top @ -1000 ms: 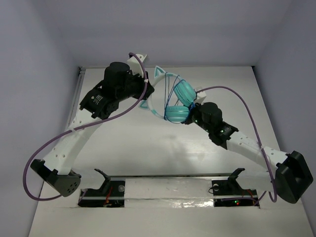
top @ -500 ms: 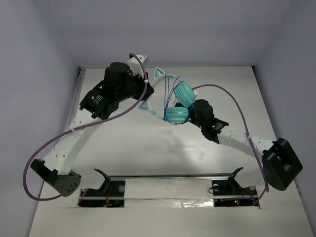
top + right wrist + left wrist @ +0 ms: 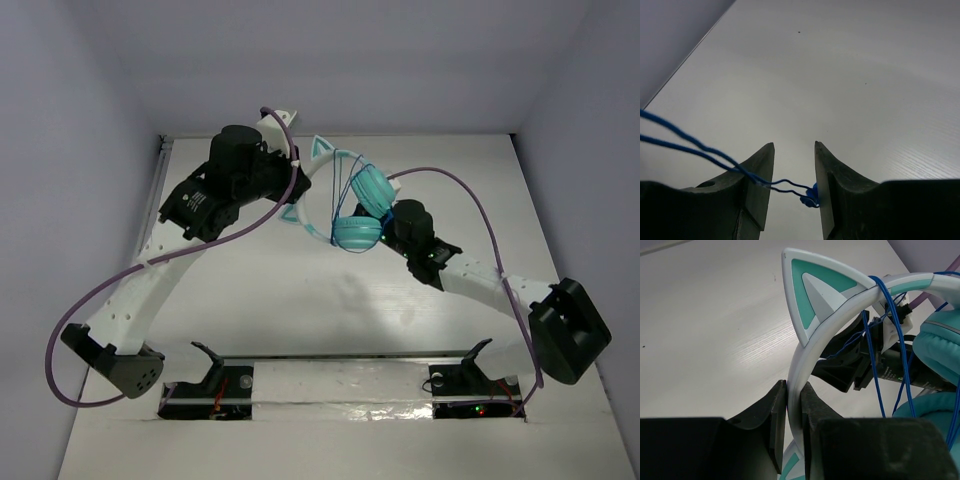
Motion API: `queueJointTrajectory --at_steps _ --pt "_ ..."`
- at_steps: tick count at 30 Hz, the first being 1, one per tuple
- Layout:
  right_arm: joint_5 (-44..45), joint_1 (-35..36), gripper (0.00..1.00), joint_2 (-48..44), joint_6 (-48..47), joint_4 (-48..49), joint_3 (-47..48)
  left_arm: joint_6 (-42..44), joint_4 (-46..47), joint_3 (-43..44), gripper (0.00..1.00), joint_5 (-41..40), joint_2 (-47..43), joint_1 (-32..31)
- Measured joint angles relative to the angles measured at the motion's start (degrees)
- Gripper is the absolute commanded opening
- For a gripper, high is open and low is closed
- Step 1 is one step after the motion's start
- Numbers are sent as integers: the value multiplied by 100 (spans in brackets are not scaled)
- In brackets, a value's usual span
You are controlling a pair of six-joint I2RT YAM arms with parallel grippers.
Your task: Wrap the headphones
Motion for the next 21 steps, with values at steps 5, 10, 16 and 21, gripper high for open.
queueJointTrajectory --at_steps 5,10,16,21 --pt "-2 0 45 61 83 118 -57 -2 -68 267 0 -4 0 0" --pt "-33 0 42 61 232 319 -341 -4 -57 487 0 7 0 0" --pt "-68 0 6 61 428 568 -431 -9 -17 514 0 46 37 0" --pt "-125 0 0 37 636 789 -514 -59 66 514 0 24 149 0"
